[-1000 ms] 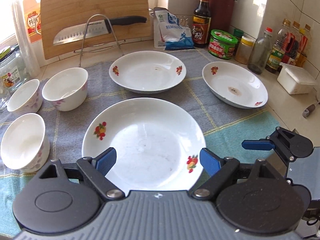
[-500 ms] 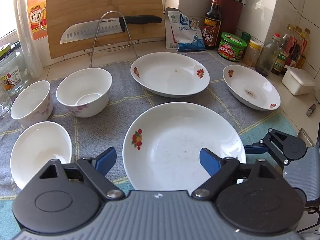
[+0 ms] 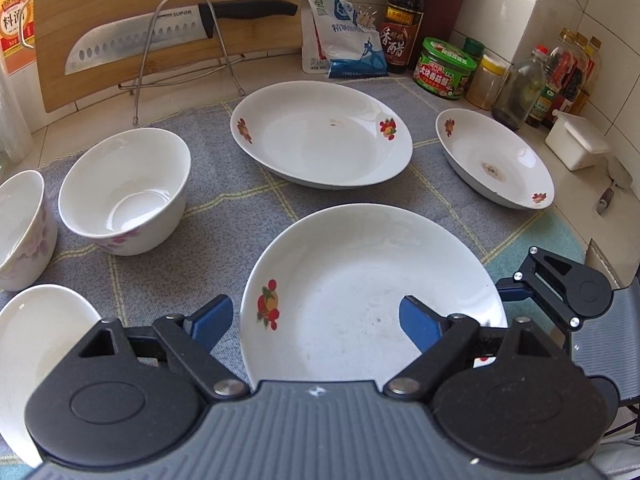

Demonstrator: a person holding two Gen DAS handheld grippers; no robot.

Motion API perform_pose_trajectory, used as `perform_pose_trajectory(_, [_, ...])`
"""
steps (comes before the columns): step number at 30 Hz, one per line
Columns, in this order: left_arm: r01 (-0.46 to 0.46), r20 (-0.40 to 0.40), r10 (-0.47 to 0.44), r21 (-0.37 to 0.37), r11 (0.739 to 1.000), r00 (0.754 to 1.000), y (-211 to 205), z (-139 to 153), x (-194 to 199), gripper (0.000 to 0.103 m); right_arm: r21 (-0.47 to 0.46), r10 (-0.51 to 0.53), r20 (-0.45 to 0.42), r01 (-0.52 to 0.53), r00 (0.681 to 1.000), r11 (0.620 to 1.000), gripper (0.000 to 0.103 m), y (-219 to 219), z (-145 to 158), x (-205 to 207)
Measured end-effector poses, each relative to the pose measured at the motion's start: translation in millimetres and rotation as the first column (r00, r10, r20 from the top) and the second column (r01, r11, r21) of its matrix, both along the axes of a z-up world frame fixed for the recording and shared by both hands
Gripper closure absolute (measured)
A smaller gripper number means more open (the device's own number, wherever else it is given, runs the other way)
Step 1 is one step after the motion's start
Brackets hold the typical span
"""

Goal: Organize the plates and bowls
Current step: 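Grip the rim of the large flower plate with the left tool, then lift the large plate with the left tool and carry it over another plate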

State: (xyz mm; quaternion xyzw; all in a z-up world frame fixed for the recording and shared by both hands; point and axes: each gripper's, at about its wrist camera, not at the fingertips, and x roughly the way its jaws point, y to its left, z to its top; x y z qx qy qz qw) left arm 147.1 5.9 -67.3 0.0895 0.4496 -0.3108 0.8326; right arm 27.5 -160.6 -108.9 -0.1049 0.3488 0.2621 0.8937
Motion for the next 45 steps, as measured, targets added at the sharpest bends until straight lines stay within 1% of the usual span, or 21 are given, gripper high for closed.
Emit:
perform_pose_trajectory(2, [0.009,-0.024,-0.008,0.021,1.0,1.0,-2,-3,8,0.013,0.007,0.007,0.014,-0.007,1.0,1.0,0.0,-1,-1,-2])
perform_pose_trajectory(5, [0.027,-0.079,-0.026,0.022,0.999,0.997,-2,-8,18,0.013,0.01,0.014,0.021,-0.014,1.0,1.0,0.0,-2,-1,-1])
perform_pose_trajectory(7, [0.059,-0.113,-0.056,0.026,0.998,0.992,-5,-11,25,0.013,0.01,0.014,0.022,-0.015,1.0,1.0,0.0,-2,-1,-1])
perform_pose_trajectory(9, [0.077,-0.129,-0.072,0.034,0.996,0.989,-8,-12,31,0.013,0.009,0.015,0.022,-0.015,1.0,1.0,0.0,-2,-1,-1])
perform_pose_trajectory(12, [0.112,-0.176,-0.103,0.042,0.993,0.979,-12,-15,41,0.013,0.008,0.014,0.022,-0.014,1.0,1.0,0.0,-1,-1,-1])
perform_pose_trajectory(17, [0.169,-0.263,-0.16,0.012,0.986,0.952,-14,-16,54,0.013,0.005,0.022,0.017,-0.022,1.0,1.0,0.0,0,-1,0])
perform_pose_trajectory(21, [0.213,-0.336,-0.205,-0.014,0.977,0.919,-19,-18,60,0.013,0.0,0.022,0.009,-0.022,1.0,1.0,0.0,1,0,2])
perform_pose_trajectory(24, [0.245,-0.352,-0.229,0.001,0.969,0.907,-23,-18,61,0.013,-0.001,0.024,0.007,-0.024,1.0,1.0,0.0,1,0,2])
perform_pose_trajectory(29, [0.262,-0.399,-0.239,0.002,0.965,0.885,-27,-21,67,0.013,-0.007,0.029,-0.002,-0.029,1.0,1.0,0.0,3,1,4])
perform_pose_trajectory(33, [0.268,-0.418,-0.241,0.006,0.963,0.876,-31,-23,71,0.013,-0.014,0.033,-0.015,-0.033,0.999,0.999,0.0,3,2,6])
perform_pose_trajectory(37, [0.262,-0.434,-0.235,0.002,0.965,0.87,-31,-23,75,0.013,-0.019,0.031,-0.028,-0.031,0.999,0.999,0.0,4,3,9])
perform_pose_trajectory(45, [0.252,-0.444,-0.227,-0.003,0.968,0.867,-28,-22,75,0.013,-0.037,0.044,-0.062,-0.046,0.997,0.998,0.0,5,6,13])
